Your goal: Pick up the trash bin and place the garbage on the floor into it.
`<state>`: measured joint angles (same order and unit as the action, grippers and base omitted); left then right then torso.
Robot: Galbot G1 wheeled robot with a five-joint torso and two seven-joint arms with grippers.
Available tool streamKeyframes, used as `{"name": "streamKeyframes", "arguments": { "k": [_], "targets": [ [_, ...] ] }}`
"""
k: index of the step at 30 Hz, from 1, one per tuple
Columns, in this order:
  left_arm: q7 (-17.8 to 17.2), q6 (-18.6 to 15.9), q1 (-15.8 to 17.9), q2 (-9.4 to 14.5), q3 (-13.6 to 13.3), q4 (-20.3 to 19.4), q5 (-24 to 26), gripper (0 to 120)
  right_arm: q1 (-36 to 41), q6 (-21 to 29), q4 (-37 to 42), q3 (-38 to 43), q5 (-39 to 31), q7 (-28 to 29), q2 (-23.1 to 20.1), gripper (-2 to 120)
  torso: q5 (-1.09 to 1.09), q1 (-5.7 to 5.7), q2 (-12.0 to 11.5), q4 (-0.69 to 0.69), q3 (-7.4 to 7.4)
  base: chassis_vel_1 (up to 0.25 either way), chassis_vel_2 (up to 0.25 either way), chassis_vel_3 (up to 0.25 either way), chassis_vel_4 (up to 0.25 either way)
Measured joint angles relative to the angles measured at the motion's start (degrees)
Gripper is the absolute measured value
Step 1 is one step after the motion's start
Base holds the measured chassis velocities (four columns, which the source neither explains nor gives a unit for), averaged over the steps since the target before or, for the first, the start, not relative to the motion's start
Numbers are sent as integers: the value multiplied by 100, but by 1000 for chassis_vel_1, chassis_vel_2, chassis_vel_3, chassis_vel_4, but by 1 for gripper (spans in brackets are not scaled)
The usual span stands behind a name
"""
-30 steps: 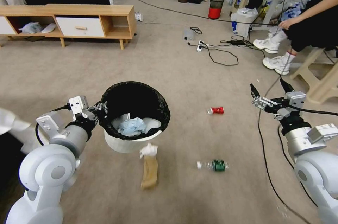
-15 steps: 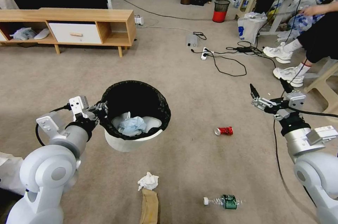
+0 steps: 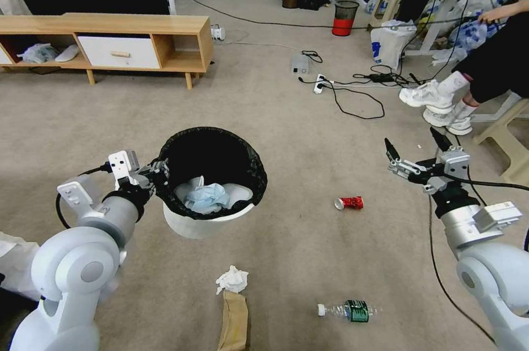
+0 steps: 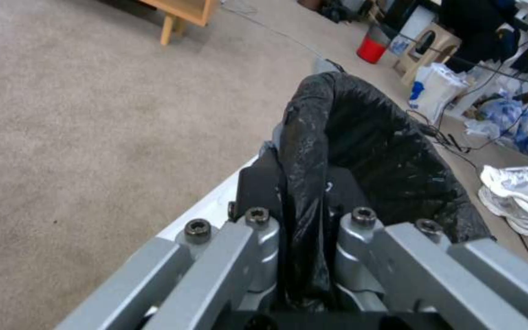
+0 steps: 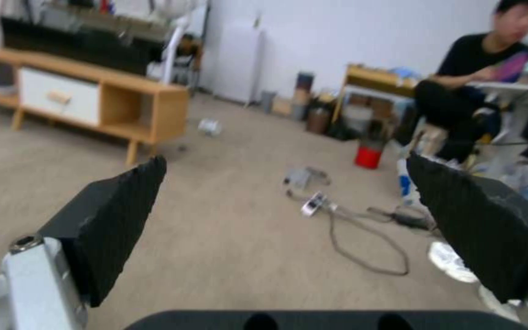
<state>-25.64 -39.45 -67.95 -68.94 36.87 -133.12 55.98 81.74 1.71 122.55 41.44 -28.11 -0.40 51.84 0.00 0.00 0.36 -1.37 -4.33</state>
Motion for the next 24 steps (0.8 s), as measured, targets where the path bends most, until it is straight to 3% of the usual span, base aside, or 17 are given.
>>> {"name": "streamKeyframes", "arguments": {
  "k": [6,11,14,16,17,18,20,24],
  "targets": [
    [17,4,13,30,-1,25,12,7,300,151,30,-39,-47,-372,-222,100,0,0,0,-1,0,0,0,0,0],
    [44,13,38,28,-1,60,12,7,368,205,-252,-120,-20,-1117,-503,100,0,0,0,0,0,0,0,0,0],
    [80,26,22,5,-33,65,-15,7,322,-208,-898,-80,120,-2469,-719,100,0,0,0,0,0,0,0,0,0],
    [89,32,15,2,-36,65,-25,7,307,-304,-993,-69,166,-2710,-726,100,0,0,0,0,-1,0,0,0,0],
    [105,44,0,-7,-37,66,-41,7,256,-566,-1257,-16,374,-3427,-723,100,2,0,0,0,0,0,0,0,0],
    [105,44,0,-7,-37,66,-41,7,256,-566,-1257,-16,374,-3427,-723,100,2,0,0,0,0,0,0,0,0],
    [122,64,-6,-13,-28,77,-56,7,223,-854,-1529,16,622,-4095,-691,100,1,0,0,0,0,0,0,0,0],
    [136,87,-4,-30,-23,96,-83,7,220,-1030,-1730,-21,826,-4479,-660,100,0,0,0,0,0,0,0,0,0]
  ]
}}
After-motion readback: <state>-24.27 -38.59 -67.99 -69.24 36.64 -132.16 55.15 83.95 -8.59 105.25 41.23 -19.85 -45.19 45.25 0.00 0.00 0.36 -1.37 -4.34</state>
